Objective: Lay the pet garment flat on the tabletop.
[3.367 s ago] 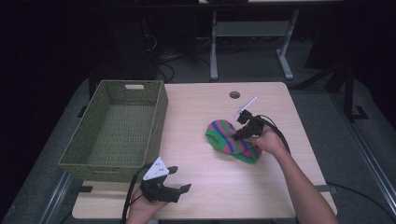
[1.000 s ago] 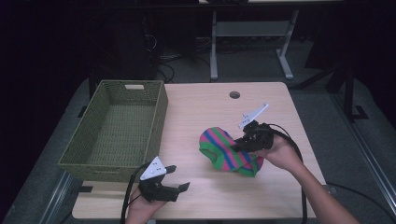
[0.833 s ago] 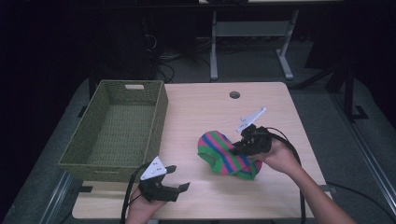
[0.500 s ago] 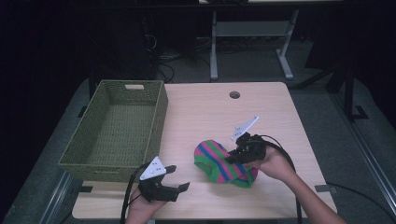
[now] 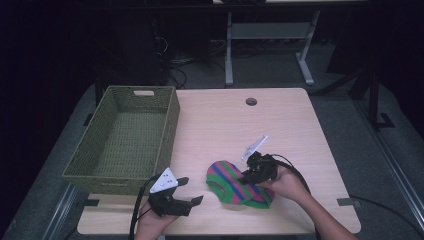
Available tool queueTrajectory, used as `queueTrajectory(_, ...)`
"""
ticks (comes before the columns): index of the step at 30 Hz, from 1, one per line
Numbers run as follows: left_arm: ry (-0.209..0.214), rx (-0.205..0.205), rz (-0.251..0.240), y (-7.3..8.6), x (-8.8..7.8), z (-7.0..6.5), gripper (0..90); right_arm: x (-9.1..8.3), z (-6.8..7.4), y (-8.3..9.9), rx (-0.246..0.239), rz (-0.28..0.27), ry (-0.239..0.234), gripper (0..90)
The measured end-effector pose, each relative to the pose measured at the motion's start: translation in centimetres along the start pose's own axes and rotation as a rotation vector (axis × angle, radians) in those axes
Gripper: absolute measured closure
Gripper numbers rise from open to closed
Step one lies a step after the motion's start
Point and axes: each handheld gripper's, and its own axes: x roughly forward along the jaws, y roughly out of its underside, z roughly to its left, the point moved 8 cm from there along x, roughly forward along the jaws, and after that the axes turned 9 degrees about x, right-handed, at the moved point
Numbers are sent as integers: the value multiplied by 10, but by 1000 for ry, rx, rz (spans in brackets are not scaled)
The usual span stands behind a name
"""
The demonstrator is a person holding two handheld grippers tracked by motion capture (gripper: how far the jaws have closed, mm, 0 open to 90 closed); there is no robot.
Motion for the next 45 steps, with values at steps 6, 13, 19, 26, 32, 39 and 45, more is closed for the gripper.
queueTrajectory(6, -2, -1, -3, 0, 0, 0, 192, 7, -1, 2, 2, 1, 4, 717)
queueTrajectory(13, -2, -5, -2, 0, 0, 0, 192, 8, 2, 3, 3, -2, -5, 513)
queueTrajectory(19, 0, -2, 4, 1, 0, 0, 192, -5, 9, 2, -11, -36, -32, 406)
queueTrajectory(26, -1, -4, 5, 1, 0, 1, 192, -24, 35, 1, -82, -93, -79, 407)
queueTrajectory(32, 0, 1, 7, 1, 0, 0, 192, -21, 67, 3, -187, -85, -117, 461)
queueTrajectory(39, -1, 0, 6, 1, -1, 1, 192, -3, 79, 6, -227, -33, -137, 503)
queueTrajectory(45, -1, -1, 7, 1, -1, 1, 192, 23, 74, 15, -243, 45, -96, 542)
